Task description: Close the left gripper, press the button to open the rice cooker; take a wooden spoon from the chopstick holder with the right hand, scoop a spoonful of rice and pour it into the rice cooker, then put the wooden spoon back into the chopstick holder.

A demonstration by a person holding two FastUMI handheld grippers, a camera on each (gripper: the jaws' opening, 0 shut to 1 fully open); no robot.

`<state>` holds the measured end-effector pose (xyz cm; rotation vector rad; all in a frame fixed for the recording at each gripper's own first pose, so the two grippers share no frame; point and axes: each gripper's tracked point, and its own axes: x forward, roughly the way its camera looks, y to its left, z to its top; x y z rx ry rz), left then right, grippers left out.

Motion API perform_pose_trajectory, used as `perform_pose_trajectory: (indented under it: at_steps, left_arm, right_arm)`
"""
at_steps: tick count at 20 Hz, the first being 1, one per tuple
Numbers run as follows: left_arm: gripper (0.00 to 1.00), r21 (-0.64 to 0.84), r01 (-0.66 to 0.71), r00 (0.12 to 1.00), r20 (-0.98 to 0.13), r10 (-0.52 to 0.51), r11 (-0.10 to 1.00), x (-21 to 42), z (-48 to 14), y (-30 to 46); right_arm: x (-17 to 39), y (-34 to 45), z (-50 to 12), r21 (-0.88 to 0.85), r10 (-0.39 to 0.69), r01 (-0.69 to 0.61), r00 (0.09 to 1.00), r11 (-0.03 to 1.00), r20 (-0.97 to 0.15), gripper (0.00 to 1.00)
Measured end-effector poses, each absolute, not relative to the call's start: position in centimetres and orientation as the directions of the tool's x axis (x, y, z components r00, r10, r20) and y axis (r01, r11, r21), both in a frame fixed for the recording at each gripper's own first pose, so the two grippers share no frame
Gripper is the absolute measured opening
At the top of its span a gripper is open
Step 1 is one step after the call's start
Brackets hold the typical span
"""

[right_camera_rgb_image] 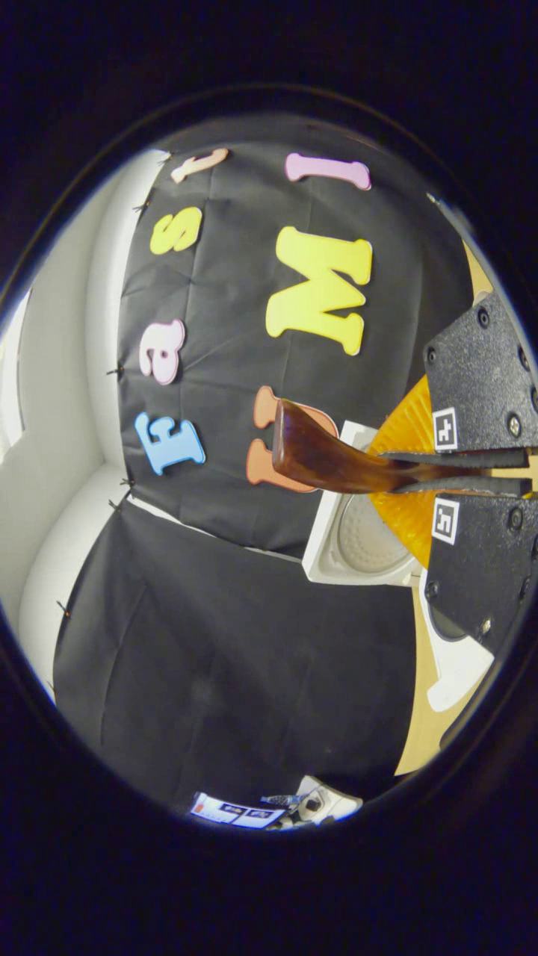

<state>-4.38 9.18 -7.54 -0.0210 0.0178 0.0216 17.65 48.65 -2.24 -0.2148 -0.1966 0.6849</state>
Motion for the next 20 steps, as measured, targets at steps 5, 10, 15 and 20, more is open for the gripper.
perform_pose_trajectory:
  at_steps: [5, 10, 15, 20]
  left_arm:
    - [0.94, -0.027, -0.002, 1.000, -0.012, 0.002, 1.000, -3.1, -6.9, 6.9]
    - [0.94, -0.038, 0.010, 1.000, 0.001, -0.010, 0.999, -1.8, -6.2, 4.7]
    - [0.94, -0.051, 0.018, 1.000, 0.017, -0.017, 0.999, -0.4, -5.5, 2.9]
    - [0.94, -0.069, 0.039, 0.999, 0.024, -0.038, 0.997, 0.6, -5.2, 0.8]
  right_arm:
    - [17.4, 39.0, 0.1, -0.197, 0.598, -0.570, 0.791, 0.798, 0.133, 0.11]
    - [17.1, 29.1, 1.1, -0.181, 0.517, -0.491, 0.845, 0.852, 0.140, 0.12]
    - [17.1, 21.2, 0.7, -0.142, 0.438, -0.421, 0.890, 0.896, 0.125, 0.12]
    - [18.2, 15.0, -1.5, -0.109, 0.350, -0.341, 0.934, 0.934, 0.076, 0.13]
